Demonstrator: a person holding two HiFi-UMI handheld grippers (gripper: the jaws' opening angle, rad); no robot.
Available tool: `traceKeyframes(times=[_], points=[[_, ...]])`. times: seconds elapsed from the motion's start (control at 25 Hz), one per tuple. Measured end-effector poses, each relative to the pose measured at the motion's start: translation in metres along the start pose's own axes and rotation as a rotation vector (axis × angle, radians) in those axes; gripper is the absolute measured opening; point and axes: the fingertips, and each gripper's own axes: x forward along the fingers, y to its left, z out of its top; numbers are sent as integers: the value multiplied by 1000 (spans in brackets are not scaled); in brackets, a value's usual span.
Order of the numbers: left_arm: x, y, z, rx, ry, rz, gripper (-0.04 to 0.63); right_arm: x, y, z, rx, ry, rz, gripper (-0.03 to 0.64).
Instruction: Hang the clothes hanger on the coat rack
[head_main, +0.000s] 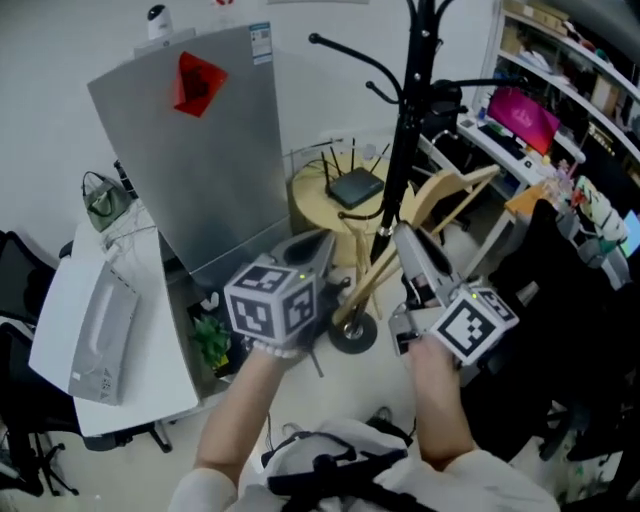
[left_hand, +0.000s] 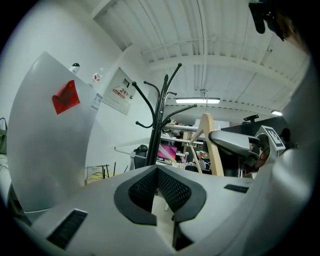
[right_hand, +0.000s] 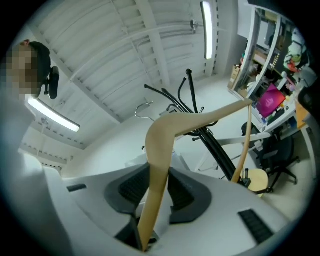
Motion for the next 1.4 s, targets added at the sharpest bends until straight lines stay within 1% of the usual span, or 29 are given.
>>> traceKeyframes(times=[0.08, 0.2, 0.28, 0.4, 0.56, 0.8, 1.12, 1.28, 1.4], points=[[-7, 15, 5, -10, 0, -15, -11, 14, 8, 1, -36, -15, -27, 133], [-16, 29, 0, -23, 24, -49, -11, 18, 7, -5, -63, -23, -131, 133], [-24, 39, -6, -26, 43, -63, -11, 20, 9, -11, -80, -27, -178, 133], [-31, 52, -10, -47, 52, -78, -11, 25, 11, -10, -109, -40, -228, 133], [-32, 64, -13, -62, 67, -95, -11, 33, 7, -10, -103, -59, -277, 133], [-12, 68, -15, -61, 73, -106, -11, 40, -5, -10, -134, -64, -306, 133], [41, 69, -11, -56, 80, -124, -11, 56, -40, 0, -201, -86, -350, 133], [65, 58, -3, -39, 73, -165, -11, 61, -58, -2, -210, -96, -344, 133], [75, 43, 1, -31, 82, -230, -11, 67, -67, -14, -202, -67, -320, 135]])
